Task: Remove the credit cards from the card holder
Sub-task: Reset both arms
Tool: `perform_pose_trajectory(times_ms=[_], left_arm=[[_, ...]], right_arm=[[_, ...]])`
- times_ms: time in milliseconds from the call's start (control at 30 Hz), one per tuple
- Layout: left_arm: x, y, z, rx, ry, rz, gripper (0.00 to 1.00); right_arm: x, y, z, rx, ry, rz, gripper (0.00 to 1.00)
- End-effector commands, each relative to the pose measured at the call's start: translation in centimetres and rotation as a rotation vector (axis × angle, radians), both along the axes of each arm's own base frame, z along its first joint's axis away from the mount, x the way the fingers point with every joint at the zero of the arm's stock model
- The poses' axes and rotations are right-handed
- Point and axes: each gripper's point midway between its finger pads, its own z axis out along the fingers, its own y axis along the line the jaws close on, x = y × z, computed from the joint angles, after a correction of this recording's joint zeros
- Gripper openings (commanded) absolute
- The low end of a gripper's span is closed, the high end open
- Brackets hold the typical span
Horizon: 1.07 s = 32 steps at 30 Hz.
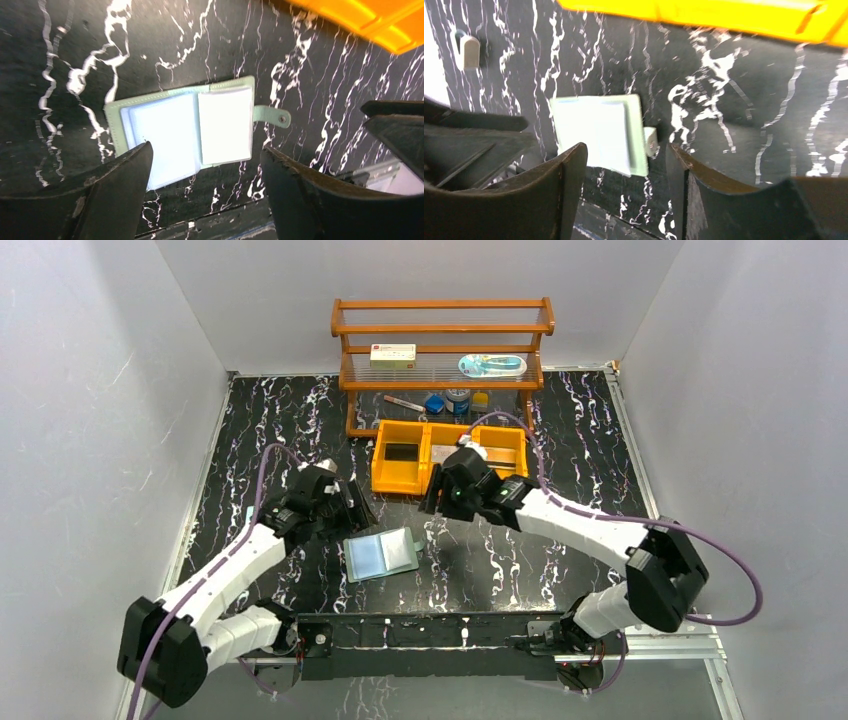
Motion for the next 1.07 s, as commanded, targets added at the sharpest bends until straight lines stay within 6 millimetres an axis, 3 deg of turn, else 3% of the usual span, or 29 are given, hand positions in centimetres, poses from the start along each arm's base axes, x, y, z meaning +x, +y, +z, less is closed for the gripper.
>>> perform_pose_trajectory(times_ms=[0,100,200,333,467,567,700,833,1033], left_arm=[[1.5,3.1,3.4,0.122,-0.121,0.106,0.82],[2.7,4.7,5.9,0.177,-0.200,0.174,0.94],[3.7,6.2,8.7,0.241,-0.250,0.242,0.98],[4.4,9.0,11.5,0.370,-0.277,0.338,0.98],[4.4,11.7,14.3,0.501,-0.313,0.392,0.98],[4.1,13.2,16.1,0.558,-0.348,0.422,0.98],[3.7,14.3,17.9,0.571,-0.404,0.456,0.98],[3.9,14.2,18.9,0.553,-0.441,0.451,0.98],[4.4,13.8,18.5,0.555,-0.427,0.443,0.98]], right_arm=[[3.3,-4.3,2.4,-0.042,-0.121,-0.103,0.70],[5.6,-7.9,4.4,-0.098,-0.209,-0.175,0.84],[7.7,-11.3,6.6,-0.146,-0.294,-0.244,0.95],[9.8,-15.7,9.3,-0.212,-0.378,-0.325,0.98],[10.6,-19.1,11.8,-0.264,-0.455,-0.386,0.98],[10.5,-19.7,14.3,-0.262,-0.531,-0.369,0.98],[9.7,-18.5,16.1,-0.193,-0.580,-0.303,0.98],[9.2,-18.1,15.9,-0.172,-0.577,-0.275,0.99],[9.1,-17.9,15.2,-0.166,-0.552,-0.266,0.98]])
